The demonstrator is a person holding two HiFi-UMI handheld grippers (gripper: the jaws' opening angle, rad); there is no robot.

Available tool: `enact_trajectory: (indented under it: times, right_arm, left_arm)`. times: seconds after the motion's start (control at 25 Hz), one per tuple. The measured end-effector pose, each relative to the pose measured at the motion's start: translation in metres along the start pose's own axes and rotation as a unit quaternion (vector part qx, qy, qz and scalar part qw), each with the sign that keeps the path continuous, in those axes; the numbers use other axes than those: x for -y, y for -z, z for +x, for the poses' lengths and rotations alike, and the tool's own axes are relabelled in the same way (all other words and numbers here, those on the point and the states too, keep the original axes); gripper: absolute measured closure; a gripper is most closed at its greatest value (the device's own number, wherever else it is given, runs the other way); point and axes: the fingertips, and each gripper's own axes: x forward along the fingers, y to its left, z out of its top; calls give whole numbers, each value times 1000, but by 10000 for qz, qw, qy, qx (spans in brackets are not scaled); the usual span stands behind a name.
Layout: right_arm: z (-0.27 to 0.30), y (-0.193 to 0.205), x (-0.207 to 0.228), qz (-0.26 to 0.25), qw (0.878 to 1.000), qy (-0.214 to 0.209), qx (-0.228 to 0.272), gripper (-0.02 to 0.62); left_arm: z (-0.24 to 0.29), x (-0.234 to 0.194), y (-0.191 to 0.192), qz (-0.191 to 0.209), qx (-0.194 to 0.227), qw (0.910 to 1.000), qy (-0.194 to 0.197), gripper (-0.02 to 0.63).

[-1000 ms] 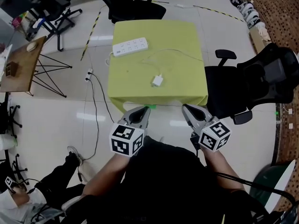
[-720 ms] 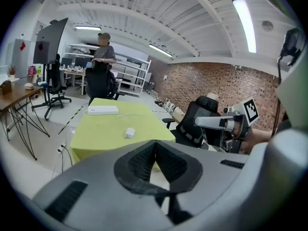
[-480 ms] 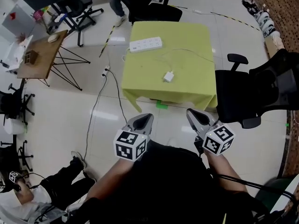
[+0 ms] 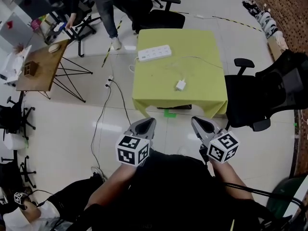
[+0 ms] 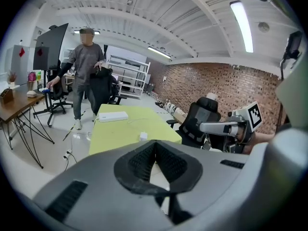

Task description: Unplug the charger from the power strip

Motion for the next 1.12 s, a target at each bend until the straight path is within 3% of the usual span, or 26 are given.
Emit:
enact_trajectory:
  times: [0.48, 1.12]
  right_arm:
    - [30, 7, -27, 45, 9996, 249, -114, 594]
    - [25, 8, -28, -125, 9995, 272, -139, 594]
  left_arm:
    - [-17, -34, -7, 111, 50, 9995, 281, 600]
    - [-18, -29, 1, -3, 127, 9997, 225, 600]
